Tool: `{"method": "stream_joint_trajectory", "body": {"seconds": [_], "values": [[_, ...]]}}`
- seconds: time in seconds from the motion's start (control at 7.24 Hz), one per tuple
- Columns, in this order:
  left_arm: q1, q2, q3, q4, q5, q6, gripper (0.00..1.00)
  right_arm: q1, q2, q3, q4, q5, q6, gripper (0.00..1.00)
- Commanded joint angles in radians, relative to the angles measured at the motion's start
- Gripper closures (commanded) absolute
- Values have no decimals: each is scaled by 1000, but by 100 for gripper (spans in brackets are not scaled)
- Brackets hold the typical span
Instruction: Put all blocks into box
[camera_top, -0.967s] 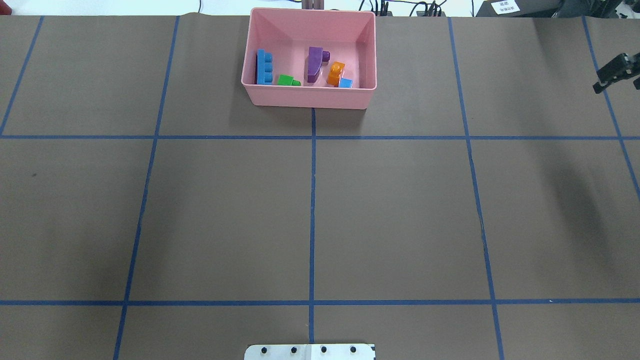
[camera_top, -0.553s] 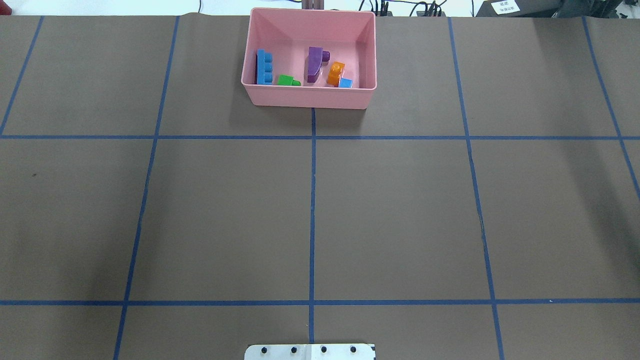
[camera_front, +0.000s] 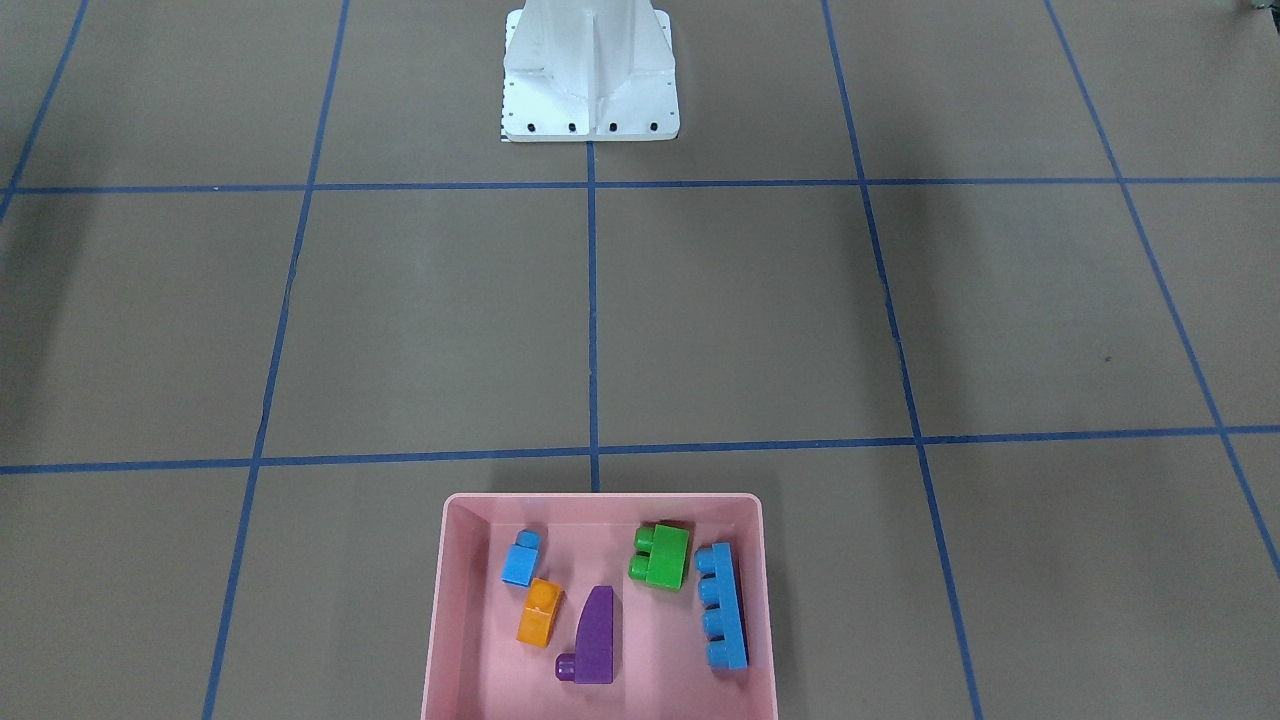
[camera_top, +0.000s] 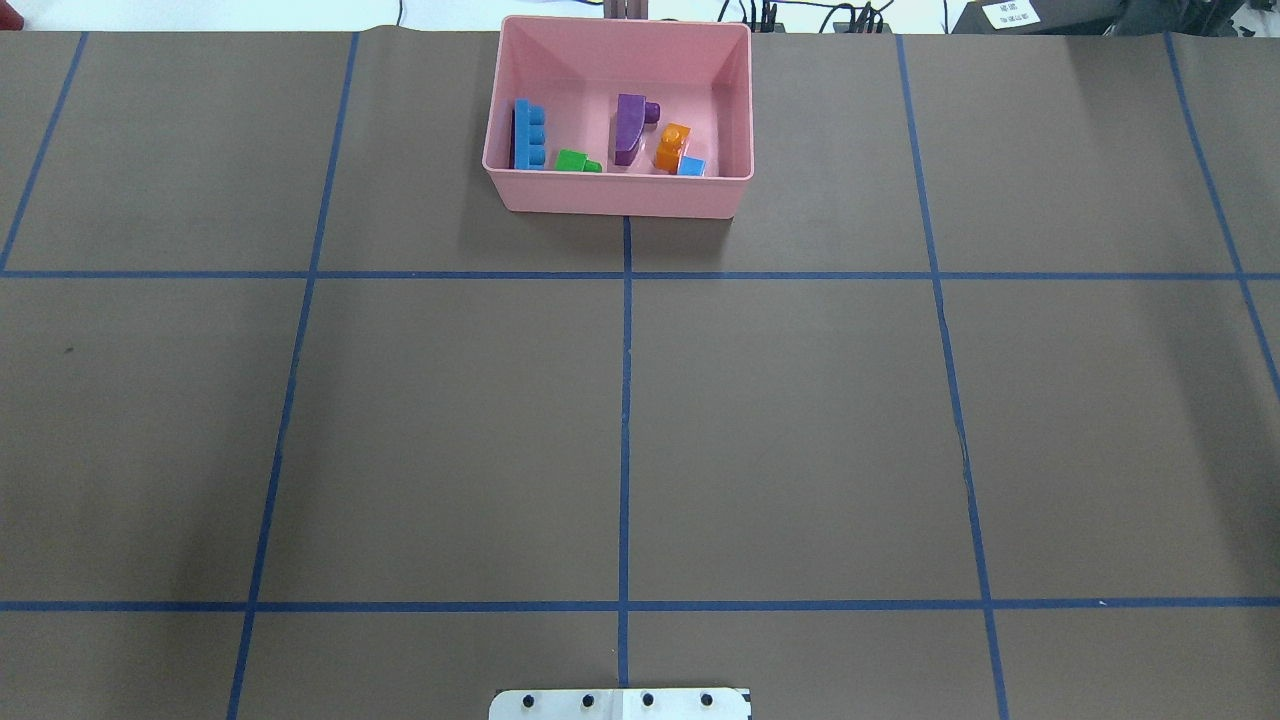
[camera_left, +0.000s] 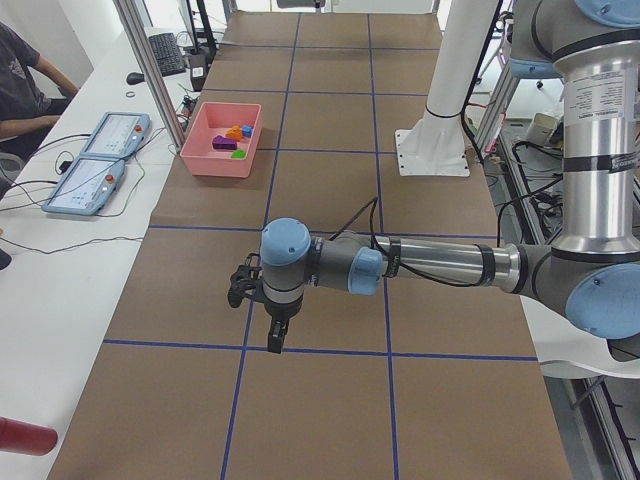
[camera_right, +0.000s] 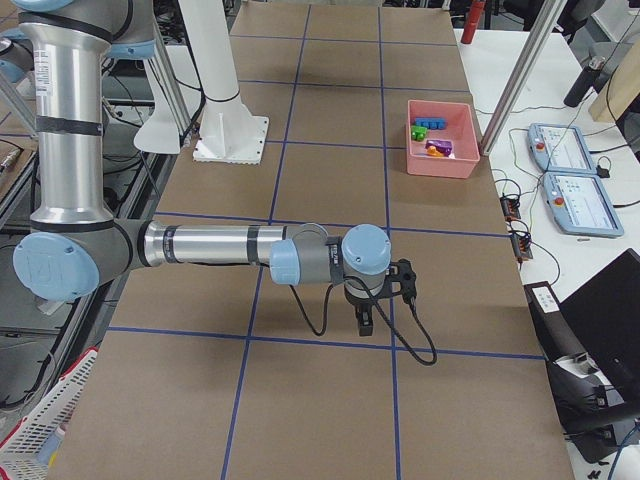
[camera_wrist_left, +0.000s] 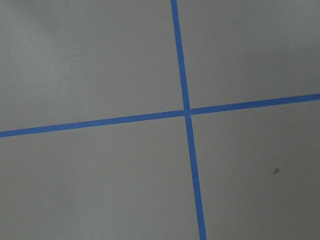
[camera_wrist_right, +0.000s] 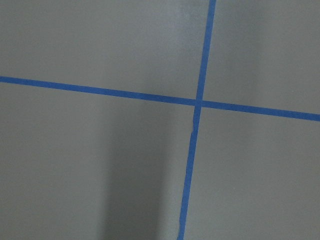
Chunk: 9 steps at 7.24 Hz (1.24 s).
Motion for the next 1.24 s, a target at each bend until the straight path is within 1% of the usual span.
{"method": "stream_joint_trajectory", "body": {"seconds": [0.0,0.41,0.69,0.97,1.11], "values": [[-10,-10,-8,29,-9,11,0,4,-19,11,-2,-24,1,0],[-10,-13,-31,43,-10,-4,0,4,47,-4,-18,-12,18,0],[-10,-13,-73,95,-10,-4,0,3,58,-21,-17,26,22,0],[-10,-13,-71,93,-10,-4,0,1,59,-32,-3,34,96,0],[-10,-12,-27,81,-12,-1,0,1,62,-32,-3,34,93,0]]}}
